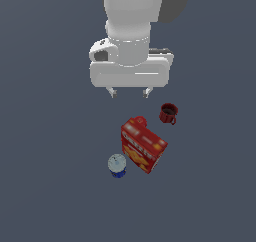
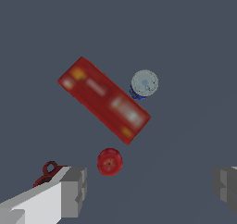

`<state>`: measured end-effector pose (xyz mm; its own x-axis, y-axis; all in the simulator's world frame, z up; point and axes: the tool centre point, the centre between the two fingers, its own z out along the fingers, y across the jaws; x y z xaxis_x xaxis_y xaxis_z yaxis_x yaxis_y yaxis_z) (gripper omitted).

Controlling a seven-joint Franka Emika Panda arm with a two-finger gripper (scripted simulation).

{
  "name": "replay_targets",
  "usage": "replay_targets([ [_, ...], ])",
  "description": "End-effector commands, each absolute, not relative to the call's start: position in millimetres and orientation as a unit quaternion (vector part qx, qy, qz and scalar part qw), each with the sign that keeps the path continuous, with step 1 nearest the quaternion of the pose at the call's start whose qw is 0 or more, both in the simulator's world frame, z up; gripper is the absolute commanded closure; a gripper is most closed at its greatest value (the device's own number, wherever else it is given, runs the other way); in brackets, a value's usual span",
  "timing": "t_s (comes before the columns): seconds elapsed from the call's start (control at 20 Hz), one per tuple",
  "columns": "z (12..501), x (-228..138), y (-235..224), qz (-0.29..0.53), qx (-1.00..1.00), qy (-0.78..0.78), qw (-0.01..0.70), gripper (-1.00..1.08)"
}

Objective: Pick up a designated object from a clutter of objects.

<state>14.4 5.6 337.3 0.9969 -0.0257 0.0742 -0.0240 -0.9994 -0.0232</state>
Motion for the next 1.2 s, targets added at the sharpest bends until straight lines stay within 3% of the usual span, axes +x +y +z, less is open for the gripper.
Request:
replay_targets([
  [0.0, 326, 13, 8, -0.035, -0.999, 0.005, 0.01, -0.92],
  [0.5, 248, -1, 25, -0.024, -0.998, -0.057, 0.003, -0.92],
  [1.15, 129, -58, 53, -0.006, -0.986, -0.166, -0.001, -0.92],
])
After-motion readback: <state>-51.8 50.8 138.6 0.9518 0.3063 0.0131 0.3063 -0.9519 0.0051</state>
